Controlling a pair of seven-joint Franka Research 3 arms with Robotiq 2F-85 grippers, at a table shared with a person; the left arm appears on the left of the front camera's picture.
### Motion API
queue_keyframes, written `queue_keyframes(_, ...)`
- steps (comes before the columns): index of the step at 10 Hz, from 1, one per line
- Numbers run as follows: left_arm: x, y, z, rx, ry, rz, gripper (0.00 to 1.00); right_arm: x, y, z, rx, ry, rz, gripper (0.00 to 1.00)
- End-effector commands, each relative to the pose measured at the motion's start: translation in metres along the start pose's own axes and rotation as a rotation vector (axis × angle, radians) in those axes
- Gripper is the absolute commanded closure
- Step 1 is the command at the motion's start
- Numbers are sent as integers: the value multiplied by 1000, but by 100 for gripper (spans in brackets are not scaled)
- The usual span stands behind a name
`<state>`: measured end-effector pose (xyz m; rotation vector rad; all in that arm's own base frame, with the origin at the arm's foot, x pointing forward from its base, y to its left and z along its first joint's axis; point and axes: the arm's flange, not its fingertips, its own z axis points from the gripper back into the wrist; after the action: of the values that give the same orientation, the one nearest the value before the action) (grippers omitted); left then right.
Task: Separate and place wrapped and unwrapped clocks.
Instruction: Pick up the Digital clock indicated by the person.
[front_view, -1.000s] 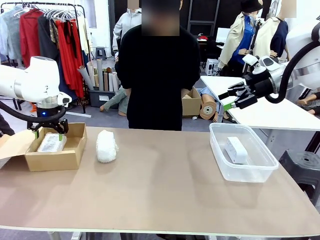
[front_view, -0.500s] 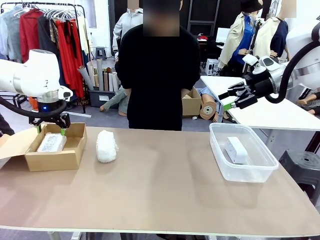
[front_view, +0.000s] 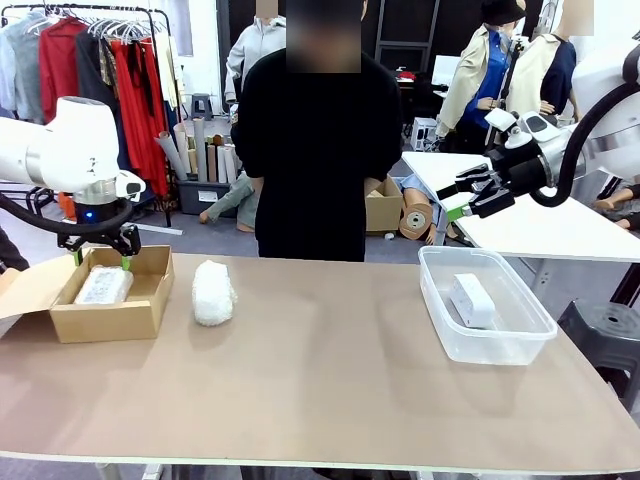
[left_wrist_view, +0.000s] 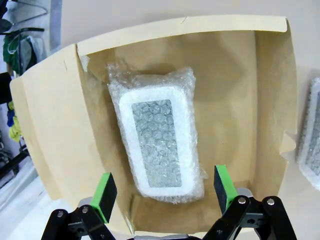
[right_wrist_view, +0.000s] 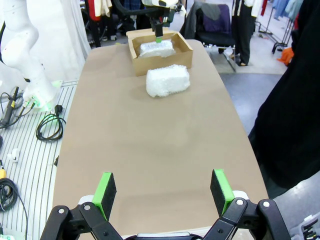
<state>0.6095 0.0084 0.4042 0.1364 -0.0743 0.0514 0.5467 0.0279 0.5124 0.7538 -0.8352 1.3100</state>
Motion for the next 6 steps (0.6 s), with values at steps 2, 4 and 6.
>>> queue_keyframes(2, 1, 0, 0, 1, -5, 5, 0, 1, 0, 1, -1, 1, 3, 0)
queue_keyframes(4, 1, 0, 0, 1, -5, 5, 0, 1, 0, 1, -1, 1, 3, 0)
queue_keyframes(6, 1, 0, 0, 1, -5, 5, 0, 1, 0, 1, -1, 1, 3, 0)
